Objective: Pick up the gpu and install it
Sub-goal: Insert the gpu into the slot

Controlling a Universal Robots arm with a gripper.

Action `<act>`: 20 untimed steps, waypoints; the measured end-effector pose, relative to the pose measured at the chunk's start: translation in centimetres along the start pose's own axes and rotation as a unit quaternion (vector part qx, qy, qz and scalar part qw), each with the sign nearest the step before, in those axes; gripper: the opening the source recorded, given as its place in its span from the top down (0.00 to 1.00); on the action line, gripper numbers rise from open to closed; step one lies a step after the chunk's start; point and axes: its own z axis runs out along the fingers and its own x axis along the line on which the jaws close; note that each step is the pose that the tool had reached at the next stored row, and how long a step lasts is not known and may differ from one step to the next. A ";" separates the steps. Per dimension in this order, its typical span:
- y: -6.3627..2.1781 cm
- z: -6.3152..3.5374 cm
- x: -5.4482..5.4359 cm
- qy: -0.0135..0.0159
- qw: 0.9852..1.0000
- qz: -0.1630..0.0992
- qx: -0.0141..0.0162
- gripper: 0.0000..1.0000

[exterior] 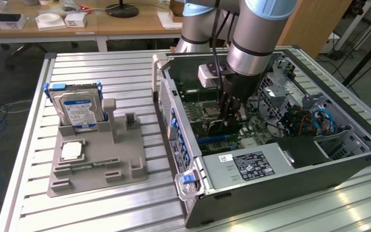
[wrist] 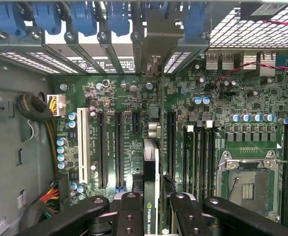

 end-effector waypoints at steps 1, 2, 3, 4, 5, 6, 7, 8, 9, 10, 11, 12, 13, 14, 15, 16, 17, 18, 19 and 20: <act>0.00 0.07 0.0 0.000 1.000 0.000 0.000 0.74; 0.00 0.14 0.0 0.000 1.000 0.000 0.000 0.74; 0.00 0.21 0.0 0.000 1.000 0.000 0.000 0.74; 0.00 0.28 0.0 0.000 1.000 0.000 0.000 0.74; 0.01 0.35 0.0 0.000 1.000 0.000 0.000 0.74; 0.00 0.42 0.0 0.000 1.000 0.000 0.000 0.74; 0.00 0.49 0.0 0.000 1.000 0.000 0.000 0.74; 0.00 0.57 0.0 0.000 1.000 0.000 0.000 0.74; 0.00 0.64 0.0 0.000 1.000 0.000 0.000 0.74; 0.00 0.70 0.0 0.000 1.000 0.000 0.000 0.74; 0.00 0.77 0.0 0.000 1.000 0.000 0.000 0.74; 0.00 0.84 0.0 0.000 1.000 0.000 0.000 0.74; 0.00 0.90 0.0 0.000 1.000 0.000 0.000 0.74; 0.00 0.95 0.0 0.000 1.000 0.000 0.000 0.74; 0.01 0.98 0.0 0.000 1.000 0.000 0.000 0.74; 0.01 0.99 0.0 0.000 1.000 0.000 0.000 0.74; 0.00 0.99 0.0 0.000 1.000 0.000 0.000 0.74; 0.00 1.02 0.0 0.000 1.000 0.000 0.000 0.74; 0.00 1.04 0.0 0.000 1.000 0.000 0.000 0.74; 0.01 1.05 0.0 0.000 1.000 0.000 0.000 0.74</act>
